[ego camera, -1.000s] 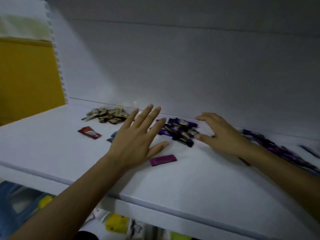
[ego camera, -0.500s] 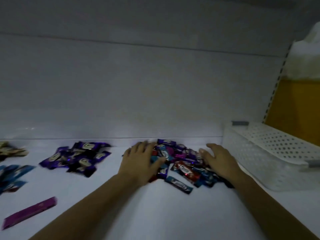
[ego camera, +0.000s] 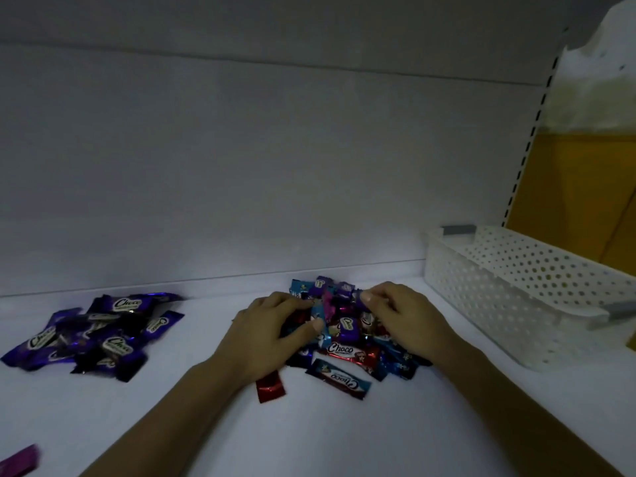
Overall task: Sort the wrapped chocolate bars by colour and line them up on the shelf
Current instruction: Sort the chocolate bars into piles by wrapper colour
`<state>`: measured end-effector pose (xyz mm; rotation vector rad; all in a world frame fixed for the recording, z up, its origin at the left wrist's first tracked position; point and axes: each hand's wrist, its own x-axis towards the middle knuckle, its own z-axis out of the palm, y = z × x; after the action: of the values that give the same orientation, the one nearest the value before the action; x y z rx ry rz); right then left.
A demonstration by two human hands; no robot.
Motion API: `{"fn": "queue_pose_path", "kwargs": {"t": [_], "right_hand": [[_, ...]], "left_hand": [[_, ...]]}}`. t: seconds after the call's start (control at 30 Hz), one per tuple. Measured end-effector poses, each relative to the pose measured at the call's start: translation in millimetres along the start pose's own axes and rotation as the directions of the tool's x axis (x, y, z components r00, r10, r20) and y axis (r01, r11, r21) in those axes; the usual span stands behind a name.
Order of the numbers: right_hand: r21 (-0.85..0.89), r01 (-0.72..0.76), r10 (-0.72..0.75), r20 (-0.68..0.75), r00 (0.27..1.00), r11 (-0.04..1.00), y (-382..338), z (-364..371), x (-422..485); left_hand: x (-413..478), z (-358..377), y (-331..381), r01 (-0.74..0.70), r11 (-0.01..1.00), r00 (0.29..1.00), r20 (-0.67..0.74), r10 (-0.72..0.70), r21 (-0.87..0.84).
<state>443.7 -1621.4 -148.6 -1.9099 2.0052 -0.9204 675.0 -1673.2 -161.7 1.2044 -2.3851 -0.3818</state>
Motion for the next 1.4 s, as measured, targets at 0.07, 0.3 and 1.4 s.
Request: {"fn": "queue_pose_path", "kwargs": {"t": [0.07,0.3,1.4], "right_hand": [[-0.026,0.041,-0.039,0.075,0.996,0.999,-4.1,3.4,-1.7],[0.151,0.056,-0.043,-0.086,0.995,0.987,-8.1,2.2,-2.9],[0.229,0.076,-0.077,-0.001,0.997,0.971,-20.2,-4.5,18.0]], "left_hand": [[-3.3,-1.8,6.3,-0.033,0.987,0.999,0.024,0.037,-0.155],[-3.7,24.7,33.6,-0.149,0.972,0.984,0.121,0.129,0.180],[-6.6,13.1,21.2,-0.131,0.991,0.971,0.204,0.122,0.028]]}}
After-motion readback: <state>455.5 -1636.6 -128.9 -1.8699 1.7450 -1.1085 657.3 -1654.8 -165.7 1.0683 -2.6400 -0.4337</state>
